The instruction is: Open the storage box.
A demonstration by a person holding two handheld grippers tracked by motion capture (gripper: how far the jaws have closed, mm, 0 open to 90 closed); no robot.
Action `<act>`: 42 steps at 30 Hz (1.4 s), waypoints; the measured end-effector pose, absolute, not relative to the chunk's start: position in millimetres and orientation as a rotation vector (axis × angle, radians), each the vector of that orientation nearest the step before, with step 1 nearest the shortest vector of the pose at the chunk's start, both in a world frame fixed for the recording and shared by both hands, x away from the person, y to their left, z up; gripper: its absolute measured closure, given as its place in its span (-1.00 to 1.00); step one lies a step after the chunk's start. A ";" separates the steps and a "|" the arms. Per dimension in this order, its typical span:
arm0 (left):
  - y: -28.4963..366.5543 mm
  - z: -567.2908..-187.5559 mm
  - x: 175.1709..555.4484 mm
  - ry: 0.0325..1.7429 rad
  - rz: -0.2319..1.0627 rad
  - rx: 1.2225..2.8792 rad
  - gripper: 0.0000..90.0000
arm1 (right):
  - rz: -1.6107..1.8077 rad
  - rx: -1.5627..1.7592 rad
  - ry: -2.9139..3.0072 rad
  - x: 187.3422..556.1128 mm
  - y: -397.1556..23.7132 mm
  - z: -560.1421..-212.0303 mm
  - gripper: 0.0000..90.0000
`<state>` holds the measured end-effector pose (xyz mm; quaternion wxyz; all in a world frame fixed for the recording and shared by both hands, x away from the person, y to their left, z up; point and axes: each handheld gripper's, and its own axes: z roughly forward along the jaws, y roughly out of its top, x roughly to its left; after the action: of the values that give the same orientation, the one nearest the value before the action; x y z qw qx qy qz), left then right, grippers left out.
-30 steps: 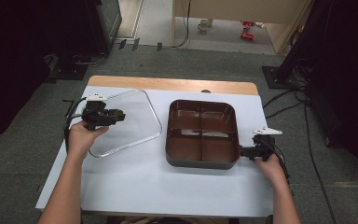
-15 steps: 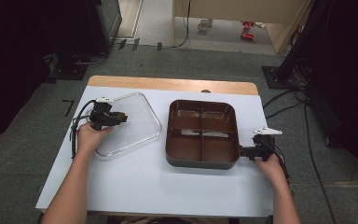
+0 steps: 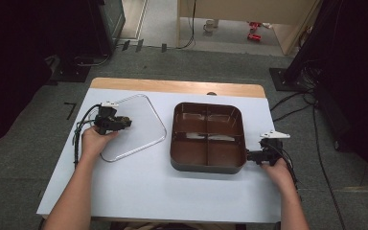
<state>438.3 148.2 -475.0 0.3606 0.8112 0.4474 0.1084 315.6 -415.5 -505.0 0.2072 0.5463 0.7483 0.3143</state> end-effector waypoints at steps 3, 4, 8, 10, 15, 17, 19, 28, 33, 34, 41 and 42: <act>149.0 -474.7 438.5 1.155 0.234 2.073 0.17 | 0.876 1.522 2.083 315.7 -415.4 -505.1 -1.00; 146.5 -473.9 437.5 1.147 0.247 2.093 0.08 | 0.876 1.522 2.083 315.6 -415.4 -505.0 -1.00; 140.0 -469.3 433.8 1.142 0.283 2.149 -0.09 | 0.876 1.522 2.083 315.7 -415.4 -505.1 -1.00; 138.2 -468.0 432.7 1.152 0.297 2.159 -0.11 | 0.876 1.522 2.082 315.6 -415.4 -505.1 -1.00; 139.7 -464.1 431.6 1.150 0.314 2.135 -0.11 | 0.876 1.522 2.083 315.7 -415.4 -505.1 -1.00; 142.2 -461.7 431.5 1.155 0.313 2.105 -0.12 | 0.876 1.522 2.083 315.6 -415.4 -505.0 -1.00; 144.2 -459.2 430.9 1.157 0.301 2.087 -0.13 | 0.876 1.522 2.082 315.7 -415.4 -505.1 -1.00; 144.2 -442.0 421.9 1.117 0.299 2.058 -0.19 | 0.876 1.521 2.083 315.7 -415.4 -505.1 -1.00; 141.2 -431.0 414.0 1.087 0.284 2.029 -0.20 | 0.876 1.522 2.083 315.7 -415.4 -505.1 -1.00; 140.1 -429.6 412.8 1.079 0.282 2.026 -0.20 | 0.876 1.521 2.083 315.6 -415.5 -505.0 -1.00; 128.5 -422.4 403.3 1.033 0.256 2.002 -0.27 | 0.876 1.522 2.083 315.7 -415.4 -505.1 -1.00; 123.1 -421.2 398.7 1.013 0.262 2.010 -0.28 | 0.876 1.522 2.083 315.7 -415.4 -505.0 -1.00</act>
<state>398.7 123.1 -421.2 0.4237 0.8034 0.4050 0.1047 315.7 -415.4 -505.0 0.2073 0.5465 0.7480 0.3146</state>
